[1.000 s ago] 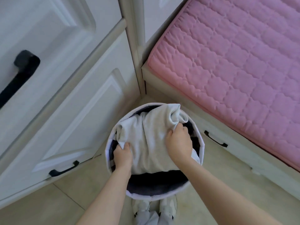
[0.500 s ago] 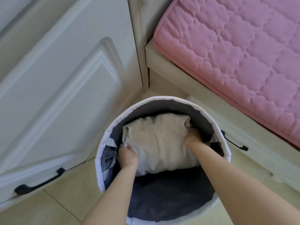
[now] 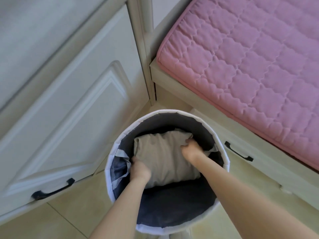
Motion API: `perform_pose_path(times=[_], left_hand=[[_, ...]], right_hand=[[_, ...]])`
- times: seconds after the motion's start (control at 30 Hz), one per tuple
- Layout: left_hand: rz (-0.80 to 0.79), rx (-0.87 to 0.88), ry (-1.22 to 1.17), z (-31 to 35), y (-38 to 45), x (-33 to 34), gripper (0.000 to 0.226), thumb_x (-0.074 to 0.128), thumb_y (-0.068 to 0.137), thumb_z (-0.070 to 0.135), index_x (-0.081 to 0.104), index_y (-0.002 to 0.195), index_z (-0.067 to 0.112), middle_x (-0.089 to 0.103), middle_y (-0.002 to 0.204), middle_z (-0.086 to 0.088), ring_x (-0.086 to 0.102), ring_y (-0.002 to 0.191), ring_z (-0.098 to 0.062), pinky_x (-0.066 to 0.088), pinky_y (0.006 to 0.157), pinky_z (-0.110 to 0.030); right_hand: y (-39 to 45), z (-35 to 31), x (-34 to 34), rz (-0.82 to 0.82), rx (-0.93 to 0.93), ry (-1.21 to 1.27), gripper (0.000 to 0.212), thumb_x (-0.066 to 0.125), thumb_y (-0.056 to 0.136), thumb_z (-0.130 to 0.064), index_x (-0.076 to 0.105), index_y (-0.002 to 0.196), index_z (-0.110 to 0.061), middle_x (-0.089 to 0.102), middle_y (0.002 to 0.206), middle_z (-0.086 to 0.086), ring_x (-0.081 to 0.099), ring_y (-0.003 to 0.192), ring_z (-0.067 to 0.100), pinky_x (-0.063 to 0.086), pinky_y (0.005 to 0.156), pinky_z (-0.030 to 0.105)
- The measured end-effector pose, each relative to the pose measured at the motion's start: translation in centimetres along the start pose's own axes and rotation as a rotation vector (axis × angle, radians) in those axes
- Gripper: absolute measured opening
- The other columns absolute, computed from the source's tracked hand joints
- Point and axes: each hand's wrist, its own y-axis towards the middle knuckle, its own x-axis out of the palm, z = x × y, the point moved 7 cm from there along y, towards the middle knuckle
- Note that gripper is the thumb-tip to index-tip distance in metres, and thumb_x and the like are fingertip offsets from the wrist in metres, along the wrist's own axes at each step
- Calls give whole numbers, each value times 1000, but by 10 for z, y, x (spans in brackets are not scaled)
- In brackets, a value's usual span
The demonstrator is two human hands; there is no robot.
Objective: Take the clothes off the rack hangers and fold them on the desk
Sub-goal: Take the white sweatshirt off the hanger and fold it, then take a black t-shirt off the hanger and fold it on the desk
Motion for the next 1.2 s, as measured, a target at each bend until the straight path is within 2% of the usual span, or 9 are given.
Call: perform_pose_path(times=[0.2, 0.33, 0.43, 0.53, 0.63, 0.7, 0.9, 1.07, 1.2], left_hand=[[-112, 216, -25, 26, -67, -31, 60, 44, 91, 2, 30, 148, 15, 51, 137, -8, 48, 125, -30, 39, 107, -40], [-104, 368, -35, 54, -125, -69, 39, 49, 95, 6, 47, 132, 17, 62, 116, 2, 58, 107, -21, 49, 89, -34], [-102, 459, -82, 76, -178, -98, 22, 51, 97, 13, 53, 117, 23, 67, 113, 1, 60, 101, -16, 46, 77, -24], [-109, 547, -124, 96, -242, -124, 17, 51, 98, 15, 55, 111, 25, 68, 107, 7, 59, 106, -11, 42, 83, -21], [-123, 657, -150, 115, -307, -146, 19, 50, 99, 14, 57, 111, 26, 70, 101, 14, 59, 106, -5, 42, 88, -23], [-121, 731, -142, 124, -353, -159, 21, 50, 98, 14, 58, 109, 30, 71, 96, 17, 60, 105, -3, 45, 91, -27], [-202, 974, -50, 143, -502, -176, 22, 52, 97, 14, 58, 108, 33, 71, 93, 15, 60, 97, 4, 47, 85, -20], [-303, 1205, 166, 135, -615, -162, 20, 56, 96, 18, 60, 111, 30, 71, 86, 16, 62, 87, 6, 46, 76, -13], [-371, 1350, 323, 123, -685, -135, 20, 56, 96, 19, 59, 113, 28, 71, 86, 15, 57, 70, 10, 39, 63, -9]], right_hand=[[-84, -27, -31, -11, -142, 73, 39, 47, 97, -22, 48, 134, -10, 56, 131, 12, 49, 124, 29, 39, 103, 34], [-146, -35, -68, -5, -175, 86, 38, 46, 98, -24, 50, 135, -17, 57, 133, 2, 51, 124, 23, 39, 102, 29], [-202, -41, -102, 16, -224, 93, 38, 47, 97, -25, 51, 134, -19, 60, 129, 2, 52, 122, 22, 41, 103, 33], [-265, -42, -140, 59, -264, 148, 37, 49, 96, -25, 52, 133, -18, 61, 126, 0, 55, 119, 20, 43, 102, 37], [-320, -37, -174, 134, -301, 211, 34, 49, 97, -24, 54, 130, -19, 63, 110, -7, 57, 109, 13, 44, 94, 27], [-360, -30, -194, 198, -315, 236, 31, 48, 98, -23, 55, 128, -18, 62, 112, -8, 56, 105, 10, 41, 88, 22], [-486, 9, -240, 397, -340, 337, 29, 51, 98, -23, 55, 126, -20, 63, 115, -9, 57, 111, 6, 46, 97, 28], [-596, 74, -255, 585, -261, 512, 23, 53, 97, -20, 54, 118, -28, 64, 106, -11, 59, 104, 2, 48, 90, 23], [-676, 139, -253, 742, -148, 638, 25, 55, 97, -17, 56, 121, -22, 65, 106, -6, 60, 103, 3, 46, 81, 14]])
